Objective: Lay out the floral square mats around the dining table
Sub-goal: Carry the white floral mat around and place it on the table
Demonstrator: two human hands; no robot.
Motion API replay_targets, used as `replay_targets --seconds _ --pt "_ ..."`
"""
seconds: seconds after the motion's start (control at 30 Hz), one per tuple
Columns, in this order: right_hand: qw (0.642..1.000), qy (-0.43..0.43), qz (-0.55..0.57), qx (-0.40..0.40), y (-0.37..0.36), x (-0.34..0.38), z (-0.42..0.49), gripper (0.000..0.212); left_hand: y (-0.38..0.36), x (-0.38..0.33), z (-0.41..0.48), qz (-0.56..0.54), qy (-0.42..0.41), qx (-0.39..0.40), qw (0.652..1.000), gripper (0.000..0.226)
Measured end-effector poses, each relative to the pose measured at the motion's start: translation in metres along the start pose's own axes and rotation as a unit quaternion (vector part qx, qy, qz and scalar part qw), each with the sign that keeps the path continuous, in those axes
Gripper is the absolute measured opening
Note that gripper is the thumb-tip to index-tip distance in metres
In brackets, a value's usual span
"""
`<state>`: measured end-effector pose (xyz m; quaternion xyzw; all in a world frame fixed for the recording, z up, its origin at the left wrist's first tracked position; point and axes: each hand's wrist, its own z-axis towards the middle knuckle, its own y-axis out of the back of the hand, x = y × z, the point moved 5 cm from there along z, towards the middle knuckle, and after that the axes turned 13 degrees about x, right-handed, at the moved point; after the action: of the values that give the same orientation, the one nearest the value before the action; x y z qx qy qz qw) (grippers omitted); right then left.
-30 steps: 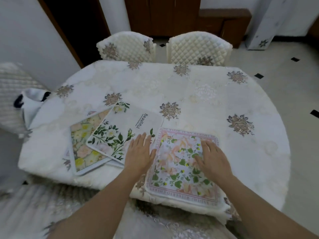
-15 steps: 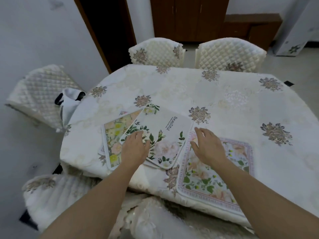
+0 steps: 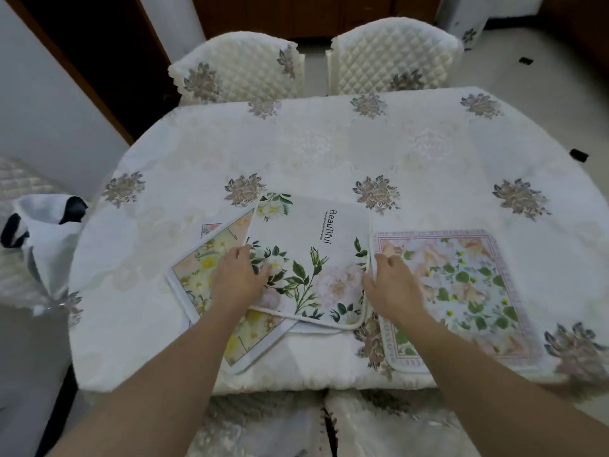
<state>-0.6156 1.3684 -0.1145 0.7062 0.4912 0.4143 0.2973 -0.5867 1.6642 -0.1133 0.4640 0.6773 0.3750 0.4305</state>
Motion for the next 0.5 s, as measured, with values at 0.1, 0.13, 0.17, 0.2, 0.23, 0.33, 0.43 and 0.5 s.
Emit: replay_targets --seconds 0.1,0.13,0.17,0.2,0.23,0.33,0.43,0.5 --pt "0.997 -0.031 0.069 0.012 -0.010 0.003 0.005 0.050 -0.004 0.007 0.021 -0.029 -0.001 0.015 0.999 0.069" --pt "0.995 -0.037 0.090 0.012 -0.013 0.004 0.008 0.050 -0.005 0.008 0.028 -0.038 -0.002 0.019 0.999 0.070" --pt "0.994 -0.041 0.106 0.011 -0.015 0.006 0.010 0.048 -0.006 0.009 0.034 -0.049 -0.003 0.023 0.999 0.072" --pt "0.992 -0.045 0.116 0.007 -0.017 0.008 0.014 0.045 -0.008 0.009 0.040 -0.063 -0.001 0.028 0.998 0.072" --pt "0.991 -0.051 0.121 0.001 -0.017 0.009 0.016 0.041 -0.009 0.009 0.044 -0.076 0.001 0.029 0.997 0.071" --pt "0.986 -0.090 0.140 -0.005 -0.022 0.008 0.023 0.025 -0.011 0.010 0.052 -0.105 0.004 0.025 0.994 0.063" --pt "0.962 -0.128 0.240 -0.003 -0.021 0.008 0.025 0.016 -0.011 0.013 0.060 -0.106 0.010 0.028 0.994 0.056" --pt "0.945 -0.145 0.292 0.007 -0.019 0.009 0.025 0.028 -0.010 0.015 0.064 -0.105 0.020 0.034 0.994 0.057"
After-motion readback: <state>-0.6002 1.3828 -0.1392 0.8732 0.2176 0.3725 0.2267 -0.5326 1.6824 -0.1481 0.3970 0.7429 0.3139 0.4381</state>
